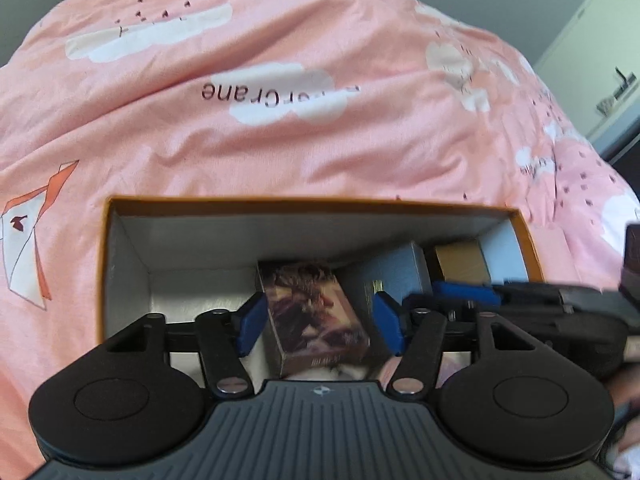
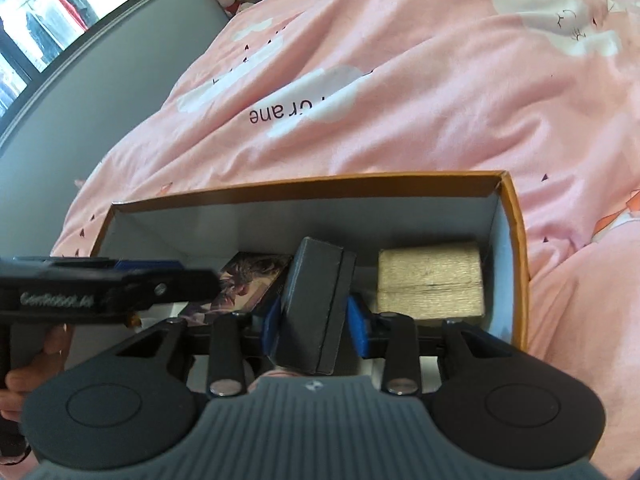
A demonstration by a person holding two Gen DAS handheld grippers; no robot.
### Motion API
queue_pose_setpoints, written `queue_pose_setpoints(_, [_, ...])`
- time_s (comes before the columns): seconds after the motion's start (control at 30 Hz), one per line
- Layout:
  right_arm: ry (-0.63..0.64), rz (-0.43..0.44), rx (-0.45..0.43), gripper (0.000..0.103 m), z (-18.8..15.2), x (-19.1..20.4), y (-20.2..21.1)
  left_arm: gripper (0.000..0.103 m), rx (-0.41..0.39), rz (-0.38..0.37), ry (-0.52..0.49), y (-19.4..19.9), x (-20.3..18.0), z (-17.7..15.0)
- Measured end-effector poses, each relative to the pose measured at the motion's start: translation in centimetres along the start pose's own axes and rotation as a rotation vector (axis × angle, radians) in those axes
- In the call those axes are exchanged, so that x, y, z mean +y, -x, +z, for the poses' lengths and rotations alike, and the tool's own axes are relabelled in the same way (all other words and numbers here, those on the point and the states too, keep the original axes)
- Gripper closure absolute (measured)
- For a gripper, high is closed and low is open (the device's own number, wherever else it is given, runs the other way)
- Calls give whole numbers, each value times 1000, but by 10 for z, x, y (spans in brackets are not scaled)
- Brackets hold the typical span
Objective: Organize objects
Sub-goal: 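Lower the anime card and dark gray box into the shoebox and open both tools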
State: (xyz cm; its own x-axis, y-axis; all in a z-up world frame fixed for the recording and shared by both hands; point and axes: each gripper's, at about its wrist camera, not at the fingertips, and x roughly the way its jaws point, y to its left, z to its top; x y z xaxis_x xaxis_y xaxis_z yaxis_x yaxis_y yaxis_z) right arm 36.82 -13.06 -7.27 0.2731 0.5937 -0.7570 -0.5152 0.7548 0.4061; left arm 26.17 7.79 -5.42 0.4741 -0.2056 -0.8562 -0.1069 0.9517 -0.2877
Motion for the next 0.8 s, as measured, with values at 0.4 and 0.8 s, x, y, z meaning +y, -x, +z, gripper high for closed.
queue_pose_setpoints(0.4, [101, -130, 3, 68, -3, 17, -2, 79, 22, 165, -160, -19, -15, -11])
queue_pose_setpoints(0.8, [166, -135, 41, 79, -8, 19, -9, 79, 33, 161, -156, -23, -12, -7])
